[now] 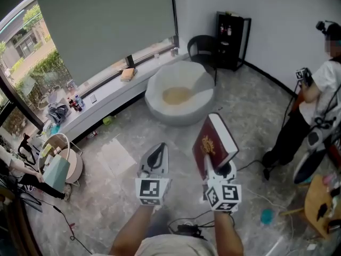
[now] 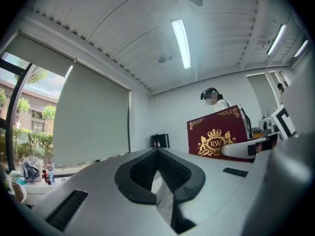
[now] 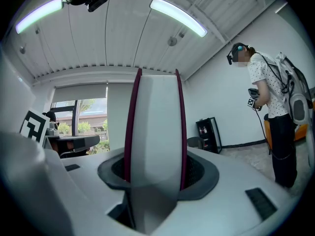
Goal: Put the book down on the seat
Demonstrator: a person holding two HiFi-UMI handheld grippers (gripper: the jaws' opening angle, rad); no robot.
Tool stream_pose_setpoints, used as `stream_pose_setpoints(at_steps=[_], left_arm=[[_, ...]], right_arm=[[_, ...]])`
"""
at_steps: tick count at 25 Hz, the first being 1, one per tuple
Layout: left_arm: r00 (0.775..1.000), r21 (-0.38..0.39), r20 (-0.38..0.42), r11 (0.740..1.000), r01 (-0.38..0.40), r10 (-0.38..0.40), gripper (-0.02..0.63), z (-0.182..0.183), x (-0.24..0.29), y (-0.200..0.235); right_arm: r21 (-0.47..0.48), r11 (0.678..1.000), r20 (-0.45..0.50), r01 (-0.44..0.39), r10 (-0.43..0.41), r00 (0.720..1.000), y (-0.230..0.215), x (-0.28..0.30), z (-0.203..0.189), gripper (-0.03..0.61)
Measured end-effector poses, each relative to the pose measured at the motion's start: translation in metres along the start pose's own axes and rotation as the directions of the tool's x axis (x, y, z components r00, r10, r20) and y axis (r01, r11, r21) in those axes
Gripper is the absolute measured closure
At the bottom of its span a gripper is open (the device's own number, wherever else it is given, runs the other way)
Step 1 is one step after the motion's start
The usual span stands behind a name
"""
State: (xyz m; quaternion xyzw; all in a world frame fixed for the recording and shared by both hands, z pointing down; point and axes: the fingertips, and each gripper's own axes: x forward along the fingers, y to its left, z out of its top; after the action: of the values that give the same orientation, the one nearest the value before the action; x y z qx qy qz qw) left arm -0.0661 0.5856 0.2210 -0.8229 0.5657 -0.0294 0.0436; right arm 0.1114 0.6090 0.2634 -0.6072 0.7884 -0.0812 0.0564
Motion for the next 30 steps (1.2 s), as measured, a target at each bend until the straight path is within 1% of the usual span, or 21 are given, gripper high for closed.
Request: stream_pose_setpoints(at_steps=[3,7,10,15,18,25,27,30], left_arm=[[1.0,-0.001,0.004,1.0,0.0,0.0,0.607,-0.004,0.015,0.005],[1.0,-0.022,0.0,1.0,0.008,-0.008,0.607,-0.021,0.046,0.016],[1.0,-0.032,0.008,0.999,0.011,-0.011,0.607,-0.028,0.074,0.034],[1.0,-0.041,0.016,0.999,0.014,-0.013,0.607,-0.034,0.127,0.073],[1.0,-0.035,0.015,0.999,0.018,-0.017,0.607,-0.039,0.163,0.105],[1.0,-0.032,0.012,0.999,0.025,-0.024,0.607,-0.05,0.226,0.181],[0.999,-0.043,0.013,0.999,0.032,-0.032,0.607,-0.052,0.241,0.198],[0.999,-0.082,0.01,0.996,0.038,-0.037,0.607,-0.056,0.254,0.217]], right_arm=[[-0.004,1.0,0.006,0.004,-0.004,1.0,-0.006,0.014,-0.001,0.359],[-0.011,1.0,-0.012,0.025,-0.025,1.0,-0.02,0.039,-0.012,0.359],[-0.024,0.999,-0.027,0.041,-0.042,0.999,-0.026,0.066,-0.017,0.359],[-0.043,0.997,-0.056,0.059,-0.061,0.997,-0.026,0.13,-0.017,0.359],[-0.048,0.997,-0.064,0.066,-0.069,0.996,-0.019,0.179,-0.017,0.359],[-0.07,0.996,-0.083,0.062,-0.068,0.994,0.016,0.287,-0.022,0.359],[-0.083,0.994,-0.083,0.065,-0.072,0.994,0.025,0.309,-0.019,0.359],[-0.097,0.992,-0.079,0.079,-0.086,0.993,0.034,0.329,-0.017,0.359]])
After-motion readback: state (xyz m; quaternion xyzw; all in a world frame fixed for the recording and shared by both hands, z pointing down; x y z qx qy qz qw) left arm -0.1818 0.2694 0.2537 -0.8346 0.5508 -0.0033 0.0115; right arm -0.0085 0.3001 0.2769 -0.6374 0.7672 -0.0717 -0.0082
